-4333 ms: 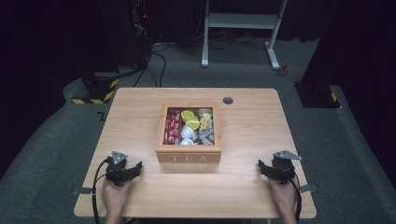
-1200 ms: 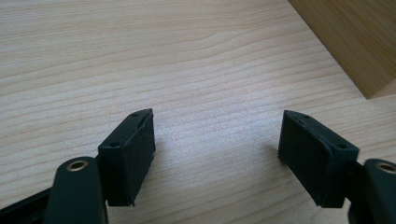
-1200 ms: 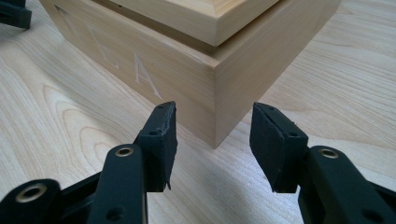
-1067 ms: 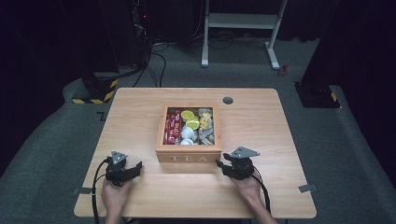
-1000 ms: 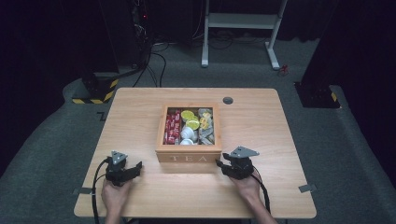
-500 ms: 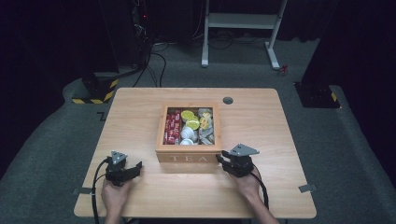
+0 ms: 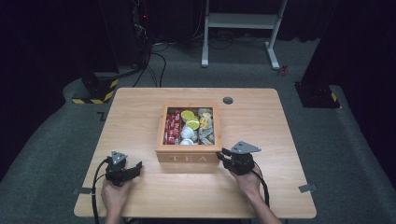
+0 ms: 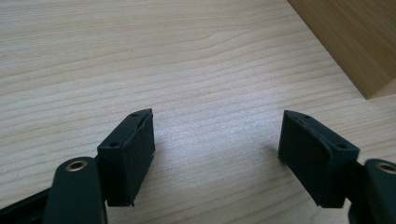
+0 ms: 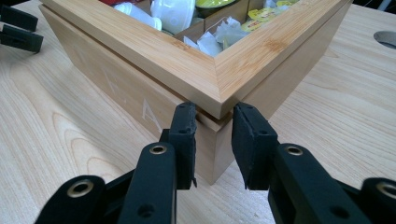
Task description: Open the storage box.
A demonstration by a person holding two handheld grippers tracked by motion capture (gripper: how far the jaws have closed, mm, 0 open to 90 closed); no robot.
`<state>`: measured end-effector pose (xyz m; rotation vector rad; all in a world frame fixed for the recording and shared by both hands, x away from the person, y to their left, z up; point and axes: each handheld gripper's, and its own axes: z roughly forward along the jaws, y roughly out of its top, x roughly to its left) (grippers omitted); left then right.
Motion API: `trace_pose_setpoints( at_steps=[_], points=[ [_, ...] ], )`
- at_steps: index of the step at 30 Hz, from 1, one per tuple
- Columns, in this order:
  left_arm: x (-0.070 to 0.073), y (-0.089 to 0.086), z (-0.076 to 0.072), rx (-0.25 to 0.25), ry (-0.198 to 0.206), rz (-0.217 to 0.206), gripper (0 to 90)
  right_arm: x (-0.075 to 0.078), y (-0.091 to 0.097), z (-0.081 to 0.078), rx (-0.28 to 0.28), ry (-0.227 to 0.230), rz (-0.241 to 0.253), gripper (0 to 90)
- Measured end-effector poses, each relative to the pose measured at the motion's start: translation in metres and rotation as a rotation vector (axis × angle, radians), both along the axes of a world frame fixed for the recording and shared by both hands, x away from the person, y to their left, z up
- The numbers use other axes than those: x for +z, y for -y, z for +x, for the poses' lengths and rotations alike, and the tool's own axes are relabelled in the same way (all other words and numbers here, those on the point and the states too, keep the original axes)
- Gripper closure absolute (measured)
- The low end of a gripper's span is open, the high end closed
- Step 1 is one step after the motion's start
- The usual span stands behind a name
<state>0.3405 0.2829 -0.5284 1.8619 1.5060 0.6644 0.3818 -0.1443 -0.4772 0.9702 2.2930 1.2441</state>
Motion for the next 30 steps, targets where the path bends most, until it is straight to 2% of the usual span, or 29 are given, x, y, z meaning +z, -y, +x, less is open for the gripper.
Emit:
trace_pose_setpoints(
  at_steps=[24, 30],
  points=[
    [0.000, 0.001, 0.000, 0.002, 0.000, 0.008, 27.0, 0.007, 0.003, 0.002, 0.013, -0.002, 0.023, 71.7],
    [0.000, 0.001, 0.000, 0.002, 0.000, 0.008, 27.0, 0.011, 0.004, 0.002, 0.012, 0.000, 0.045, 72.1]
  ],
)
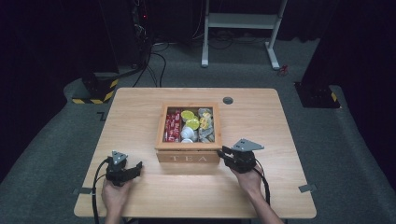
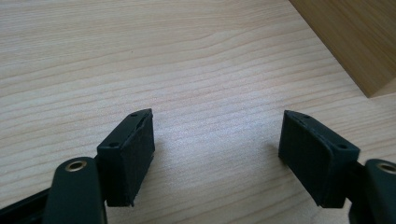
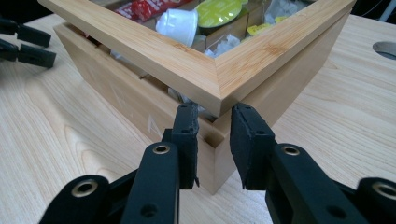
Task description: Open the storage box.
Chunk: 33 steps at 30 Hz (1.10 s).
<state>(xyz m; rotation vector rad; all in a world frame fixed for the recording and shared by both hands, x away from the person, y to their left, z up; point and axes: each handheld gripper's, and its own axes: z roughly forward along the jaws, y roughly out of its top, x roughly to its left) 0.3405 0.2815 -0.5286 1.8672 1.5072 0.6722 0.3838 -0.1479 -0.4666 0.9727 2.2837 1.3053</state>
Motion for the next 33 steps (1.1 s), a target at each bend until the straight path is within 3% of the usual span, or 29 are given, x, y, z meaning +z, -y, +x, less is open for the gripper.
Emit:
trace_pose_setpoints(
  at_steps=[33],
  points=[
    [0.000, -0.002, 0.000, -0.001, 0.004, -0.003, 30.3, 0.028, 0.003, 0.006, -0.004, 0.041, 0.048, 74.7]
  ],
)
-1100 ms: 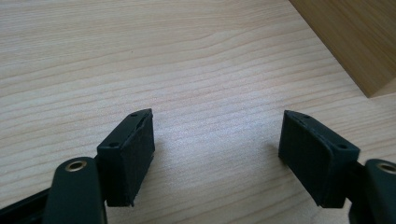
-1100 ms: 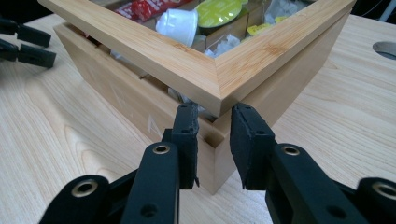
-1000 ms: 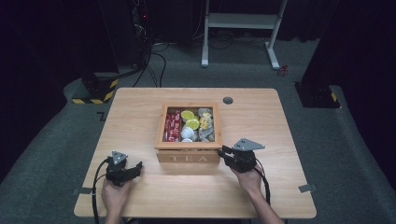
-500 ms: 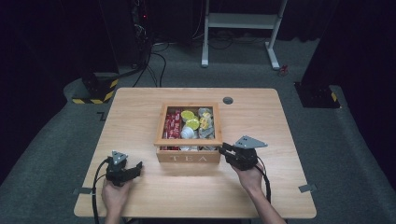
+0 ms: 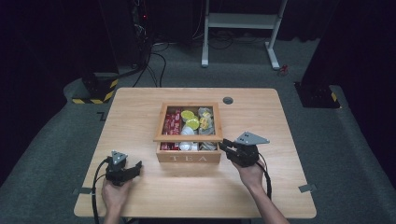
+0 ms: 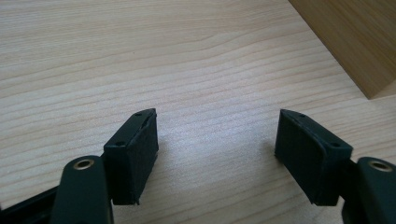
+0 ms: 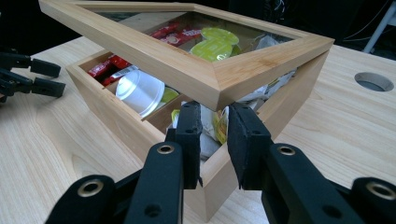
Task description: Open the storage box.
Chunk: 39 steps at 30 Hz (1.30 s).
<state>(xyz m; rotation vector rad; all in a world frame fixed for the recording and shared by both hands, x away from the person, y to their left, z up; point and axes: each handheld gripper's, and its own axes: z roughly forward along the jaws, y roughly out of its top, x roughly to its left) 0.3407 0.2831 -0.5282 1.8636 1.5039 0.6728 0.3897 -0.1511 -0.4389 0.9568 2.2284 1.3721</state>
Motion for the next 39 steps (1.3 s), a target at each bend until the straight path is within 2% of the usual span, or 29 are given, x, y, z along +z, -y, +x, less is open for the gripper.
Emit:
trace_pose_setpoints(
  at_steps=[5, 11, 14, 16, 19, 23, 26, 29, 33, 39],
  points=[
    [0.000, 0.000, -0.001, -0.017, 0.011, -0.012, 34.0, 0.006, 0.000, 0.002, 0.003, 0.005, -0.010, 74.9],
    [0.005, 0.005, -0.005, -0.048, 0.037, -0.052, 35.1, 0.010, 0.000, 0.004, -0.002, 0.006, 0.002, 75.2],
    [0.014, 0.009, -0.009, -0.102, 0.047, -0.088, 36.6, 0.013, 0.000, 0.005, 0.000, 0.001, 0.001, 75.3],
    [0.015, 0.010, -0.010, -0.112, 0.044, -0.096, 37.7, 0.014, 0.000, 0.005, 0.001, 0.000, 0.002, 75.3],
    [0.025, 0.017, -0.014, -0.166, 0.058, -0.114, 38.1, 0.017, 0.000, 0.007, -0.001, -0.004, 0.009, 75.3],
    [0.034, 0.024, -0.015, -0.198, 0.064, -0.136, 40.2, 0.020, 0.001, 0.008, -0.001, -0.005, 0.019, 75.4],
    [0.041, 0.030, -0.016, -0.219, 0.083, -0.145, 40.9, 0.021, 0.001, 0.009, 0.001, -0.006, 0.021, 75.4],
    [0.046, 0.035, -0.016, -0.239, 0.098, -0.148, 41.3, 0.024, 0.001, 0.011, 0.003, -0.010, 0.025, 75.3],
    [0.054, 0.047, -0.017, -0.272, 0.116, -0.095, 41.4, 0.026, 0.001, 0.012, -0.001, -0.009, 0.028, 75.3],
    [0.063, 0.059, -0.015, -0.307, 0.136, -0.106, 41.7, 0.030, 0.001, 0.014, 0.002, -0.009, 0.033, 75.3]
  ],
)
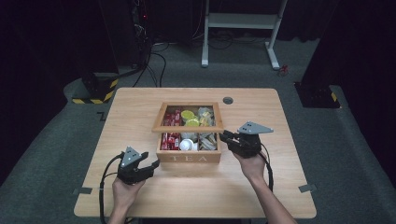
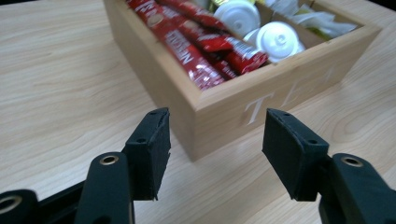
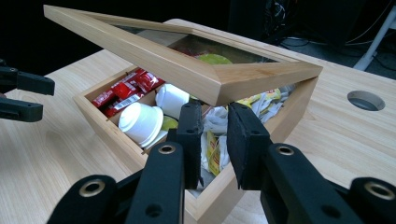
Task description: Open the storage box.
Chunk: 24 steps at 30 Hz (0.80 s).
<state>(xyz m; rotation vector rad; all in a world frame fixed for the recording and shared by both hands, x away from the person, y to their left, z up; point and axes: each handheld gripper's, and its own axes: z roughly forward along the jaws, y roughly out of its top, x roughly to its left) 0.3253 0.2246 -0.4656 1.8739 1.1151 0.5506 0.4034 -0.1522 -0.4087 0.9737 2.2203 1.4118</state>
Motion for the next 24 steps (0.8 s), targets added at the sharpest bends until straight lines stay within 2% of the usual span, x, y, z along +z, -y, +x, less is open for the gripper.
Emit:
trace_pose_setpoints(
  at_steps=[5, 10, 24],
  points=[
    [0.006, 0.011, 0.006, -0.033, 0.002, 0.001, 41.7, 0.003, 0.000, 0.002, -0.001, -0.004, 0.010, 75.3],
    [0.010, 0.019, 0.009, -0.041, 0.016, 0.015, 42.1, 0.007, -0.001, 0.005, 0.005, -0.010, 0.009, 75.2],
    [0.017, 0.046, 0.026, -0.074, 0.005, 0.040, 42.5, 0.015, -0.002, 0.009, 0.005, -0.008, 0.019, 75.2]
  ],
)
